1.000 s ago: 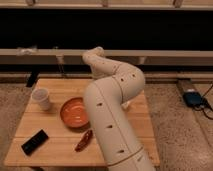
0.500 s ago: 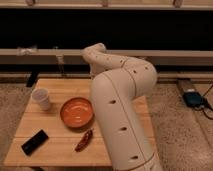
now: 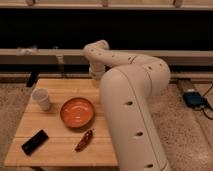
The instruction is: Stand the bottle upright
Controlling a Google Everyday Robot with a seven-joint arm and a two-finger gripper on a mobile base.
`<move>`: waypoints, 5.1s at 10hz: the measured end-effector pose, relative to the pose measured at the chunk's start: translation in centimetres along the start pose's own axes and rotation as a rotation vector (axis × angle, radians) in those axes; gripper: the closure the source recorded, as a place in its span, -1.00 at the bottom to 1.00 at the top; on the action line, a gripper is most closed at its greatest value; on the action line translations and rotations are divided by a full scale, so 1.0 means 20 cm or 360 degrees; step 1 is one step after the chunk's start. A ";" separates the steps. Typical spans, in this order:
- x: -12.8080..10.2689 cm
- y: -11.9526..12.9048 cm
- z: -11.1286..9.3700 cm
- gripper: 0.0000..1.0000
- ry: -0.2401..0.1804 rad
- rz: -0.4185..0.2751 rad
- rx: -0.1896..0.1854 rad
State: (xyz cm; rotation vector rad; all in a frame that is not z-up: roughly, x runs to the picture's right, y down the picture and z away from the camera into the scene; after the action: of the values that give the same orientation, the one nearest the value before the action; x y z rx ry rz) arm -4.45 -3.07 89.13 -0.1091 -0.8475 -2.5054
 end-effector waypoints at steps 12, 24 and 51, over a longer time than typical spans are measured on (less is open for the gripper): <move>0.07 -0.04 -0.27 1.00 0.0838 -0.0449 0.0003; -0.01 0.02 -0.26 1.00 0.1165 -0.0301 0.0034; -0.22 0.10 -0.31 -0.60 0.1343 -0.0107 0.0015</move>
State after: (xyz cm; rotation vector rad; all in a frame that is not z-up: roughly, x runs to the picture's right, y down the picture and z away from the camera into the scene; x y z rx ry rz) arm 0.87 -6.23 84.19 0.9212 -0.4951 -2.2587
